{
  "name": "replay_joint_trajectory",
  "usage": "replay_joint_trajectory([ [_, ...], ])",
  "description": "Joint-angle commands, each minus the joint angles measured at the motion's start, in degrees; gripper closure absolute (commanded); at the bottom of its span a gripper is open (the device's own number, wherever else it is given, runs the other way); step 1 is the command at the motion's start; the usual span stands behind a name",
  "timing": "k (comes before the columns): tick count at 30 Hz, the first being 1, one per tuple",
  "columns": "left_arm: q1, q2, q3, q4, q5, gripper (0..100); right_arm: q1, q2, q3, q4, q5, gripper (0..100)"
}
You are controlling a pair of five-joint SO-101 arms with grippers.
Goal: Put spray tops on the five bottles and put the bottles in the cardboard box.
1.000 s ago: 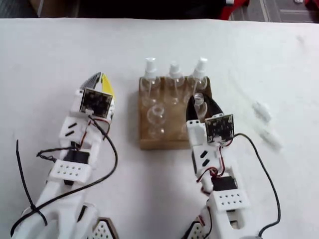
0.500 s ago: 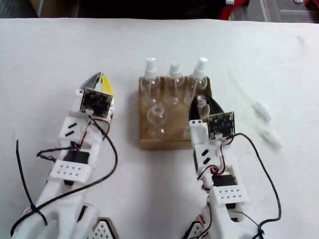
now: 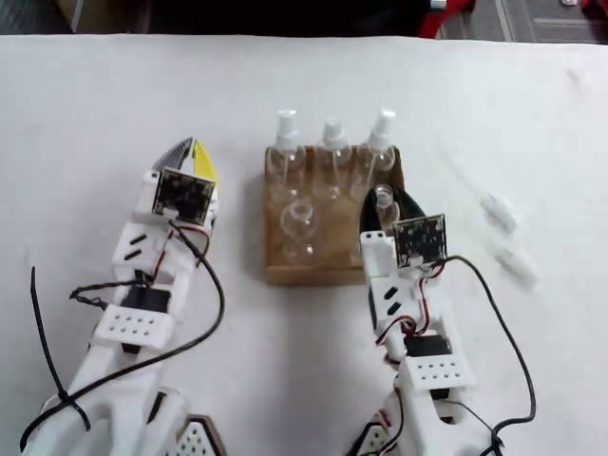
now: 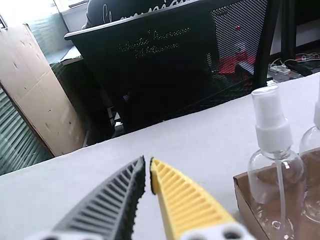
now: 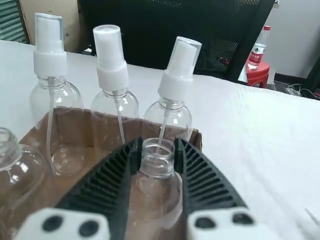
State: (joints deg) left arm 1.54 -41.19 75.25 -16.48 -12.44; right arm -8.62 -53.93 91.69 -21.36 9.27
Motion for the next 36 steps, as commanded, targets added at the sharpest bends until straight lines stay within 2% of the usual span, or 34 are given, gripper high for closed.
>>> replay_joint_trajectory([
  [1,0.48,-0.22,-0.79,-1.58,-0.62,98,0.4,-0.22,-0.53,-1.27,0.0,97.7],
  [6,0.48,-0.22,-0.88,-1.58,-0.62,98,0.4,-0.22,-0.53,-1.19,0.0,96.7],
  [11,0.48,-0.22,-0.88,-1.58,-0.7,98,0.31,-0.22,0.7,-1.36,0.0,86.8],
  [27,0.57,-0.22,-0.88,-1.58,-0.7,98,-1.1,-4.35,1.49,-0.92,0.0,86.1],
  [36,0.57,-0.22,-0.88,-1.58,-0.7,98,-1.8,-19.47,1.32,12.88,0.0,86.1],
])
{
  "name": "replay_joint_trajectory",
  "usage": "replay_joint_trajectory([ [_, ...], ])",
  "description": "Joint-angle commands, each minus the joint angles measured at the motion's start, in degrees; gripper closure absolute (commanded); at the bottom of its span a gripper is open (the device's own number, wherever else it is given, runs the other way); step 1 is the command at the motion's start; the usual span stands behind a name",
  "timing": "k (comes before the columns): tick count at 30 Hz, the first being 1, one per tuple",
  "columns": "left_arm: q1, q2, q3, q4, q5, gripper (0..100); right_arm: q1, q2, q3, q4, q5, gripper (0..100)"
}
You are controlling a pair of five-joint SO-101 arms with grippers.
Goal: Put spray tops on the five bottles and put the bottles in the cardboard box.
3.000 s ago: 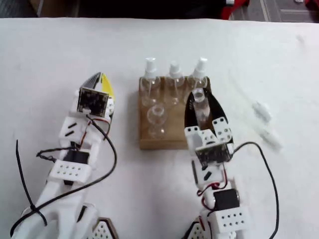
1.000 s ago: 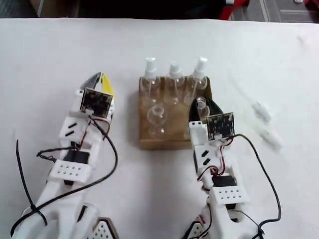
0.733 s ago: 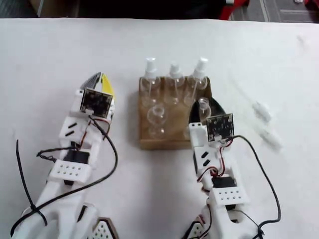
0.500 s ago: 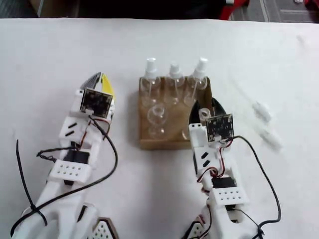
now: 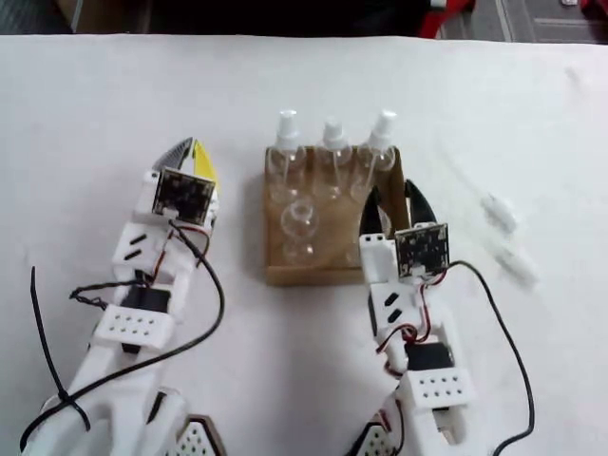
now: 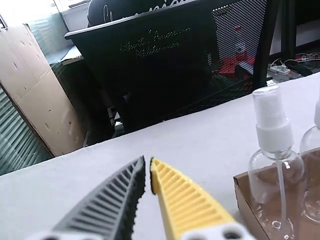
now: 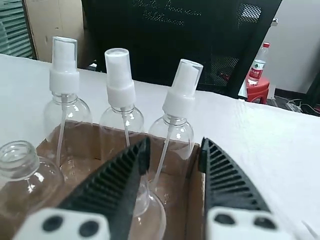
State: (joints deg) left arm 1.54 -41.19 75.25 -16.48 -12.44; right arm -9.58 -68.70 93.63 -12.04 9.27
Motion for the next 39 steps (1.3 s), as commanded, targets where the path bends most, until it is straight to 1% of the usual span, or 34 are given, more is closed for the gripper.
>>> replay_joint_trajectory([
  [1,0.57,-0.22,-0.88,-1.58,-0.7,98,-1.45,-6.37,-0.62,4.97,0.0,86.1],
  [4,0.57,-0.22,-0.88,-1.58,-0.7,98,-2.51,-11.21,-0.62,8.31,0.0,86.1],
  [11,0.57,-0.22,-0.88,-1.58,-0.7,98,-1.45,-19.47,-0.62,11.74,-0.44,86.4],
  [17,0.57,-0.22,-0.88,-1.58,-0.7,98,4.53,-22.02,-0.53,11.47,-1.23,86.5],
  [22,0.57,-0.22,-0.88,-1.58,-0.7,98,8.57,-22.02,0.0,11.91,-11.78,86.5],
  [26,0.57,-0.22,-0.79,-1.58,-0.7,98,13.14,-22.46,3.52,11.65,-17.49,86.5],
  [30,0.57,-0.22,-0.79,-1.58,-0.7,98,18.59,-22.29,3.52,12.09,-22.24,86.5],
  [32,0.57,-0.22,-0.79,-1.58,-0.7,98,20.18,-22.02,3.52,12.53,-25.32,86.5],
  [36,0.57,-0.22,-0.79,-1.58,-0.7,98,20.88,-22.46,3.52,17.19,-27.16,86.2],
  [39,0.57,-0.22,-0.79,-1.58,-0.7,98,20.88,-22.46,3.52,17.98,-27.16,86.1],
])
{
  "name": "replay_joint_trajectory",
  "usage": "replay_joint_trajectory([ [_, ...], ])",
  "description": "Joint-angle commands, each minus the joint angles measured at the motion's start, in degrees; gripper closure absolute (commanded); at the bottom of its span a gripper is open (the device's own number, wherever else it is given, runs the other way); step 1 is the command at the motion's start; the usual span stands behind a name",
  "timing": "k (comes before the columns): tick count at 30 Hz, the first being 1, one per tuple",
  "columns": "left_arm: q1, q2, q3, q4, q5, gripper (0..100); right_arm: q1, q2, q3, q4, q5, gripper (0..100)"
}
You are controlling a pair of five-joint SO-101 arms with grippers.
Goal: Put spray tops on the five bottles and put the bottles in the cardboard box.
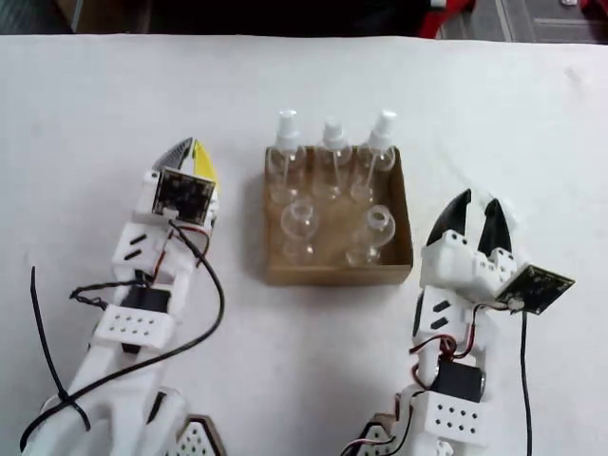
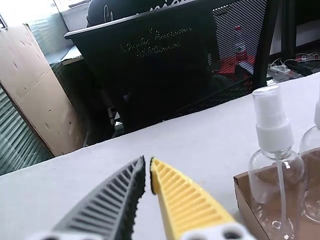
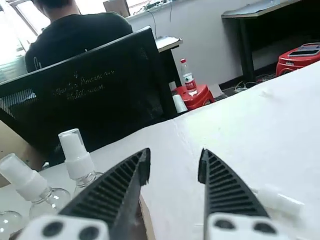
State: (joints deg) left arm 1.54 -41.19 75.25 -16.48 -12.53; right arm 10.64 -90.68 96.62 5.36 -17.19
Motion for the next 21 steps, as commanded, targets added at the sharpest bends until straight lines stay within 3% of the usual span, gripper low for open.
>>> replay_joint_trajectory([
  [1,0.57,-0.22,-0.79,-1.58,-0.62,98,0.66,-0.48,0.53,0.66,-0.7,86.1],
  [21,0.66,-0.22,-0.79,-1.58,-0.62,98,0.31,-0.04,0.53,0.75,-0.7,86.1],
])
